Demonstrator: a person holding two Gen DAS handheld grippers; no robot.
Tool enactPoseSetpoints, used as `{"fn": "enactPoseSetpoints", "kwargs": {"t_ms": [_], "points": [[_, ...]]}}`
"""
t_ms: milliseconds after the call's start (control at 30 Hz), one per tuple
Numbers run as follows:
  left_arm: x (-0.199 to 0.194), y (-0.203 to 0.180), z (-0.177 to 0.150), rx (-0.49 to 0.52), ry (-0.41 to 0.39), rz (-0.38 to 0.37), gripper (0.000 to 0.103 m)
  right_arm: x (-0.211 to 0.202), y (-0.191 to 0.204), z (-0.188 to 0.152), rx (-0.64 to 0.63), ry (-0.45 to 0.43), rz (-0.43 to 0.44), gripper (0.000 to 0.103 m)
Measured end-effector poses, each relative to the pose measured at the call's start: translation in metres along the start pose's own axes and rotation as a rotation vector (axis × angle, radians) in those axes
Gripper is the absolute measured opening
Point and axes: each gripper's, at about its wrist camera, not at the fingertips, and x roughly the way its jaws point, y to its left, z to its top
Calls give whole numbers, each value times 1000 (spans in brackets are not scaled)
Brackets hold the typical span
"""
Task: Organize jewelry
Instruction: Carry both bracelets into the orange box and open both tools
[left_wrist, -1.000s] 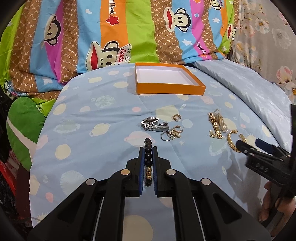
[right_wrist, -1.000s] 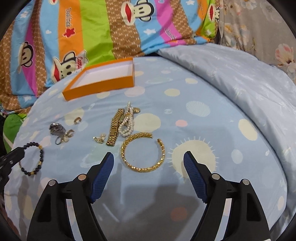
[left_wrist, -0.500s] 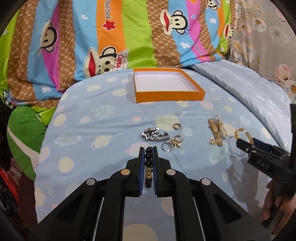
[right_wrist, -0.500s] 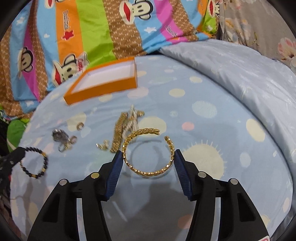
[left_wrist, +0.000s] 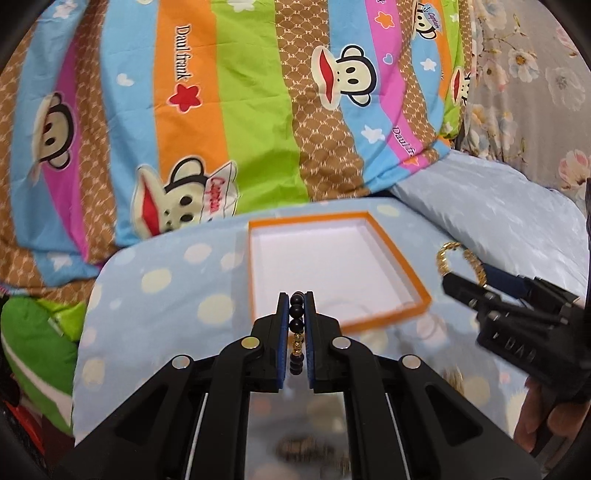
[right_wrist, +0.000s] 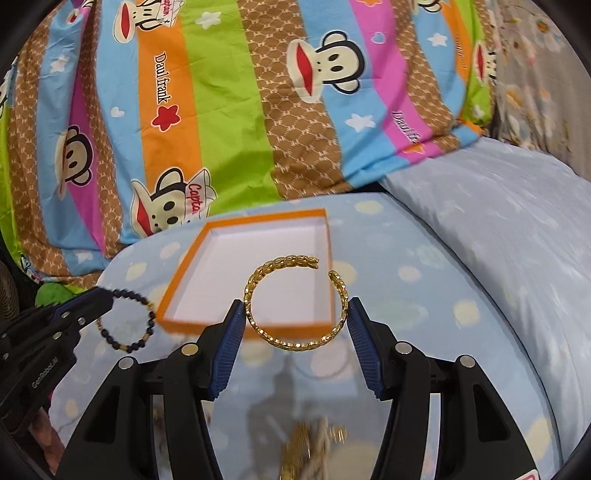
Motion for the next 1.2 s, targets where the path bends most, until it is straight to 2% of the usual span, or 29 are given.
{"fn": "enactPoseSetpoints", "kwargs": {"t_ms": [167, 333, 600, 633, 700, 767, 833, 933, 1067, 1200], "points": [[59, -5, 33, 9, -2, 6, 7, 59, 5, 31, -25, 25, 12, 56], [117, 0, 48, -24, 44, 0, 7, 109, 6, 49, -41, 63, 2, 56], [154, 8, 49, -45, 51, 27, 8, 150, 5, 52, -57, 113, -13, 56], [156, 9, 50, -46, 53, 28, 10, 153, 6, 51, -59, 120, -13, 56], [159, 11, 48, -52, 57, 28, 22, 156, 7, 50, -65, 123, -17, 57], [159, 12, 47, -49, 45, 43, 36, 155, 7, 48, -70, 109, -35, 57], [155, 13, 46, -38, 28, 40, 39, 151, 4, 48, -55, 97, -25, 59], [142, 14, 45, -33, 14, 37, 40, 135, -3, 50, -23, 68, -12, 59], [112, 19, 36, -29, -10, 33, 40, 93, -12, 42, 12, 35, 23, 59], [66, 29, 7, -49, -29, 17, 42, 40, -18, 12, 18, 0, 42, 63]]}}
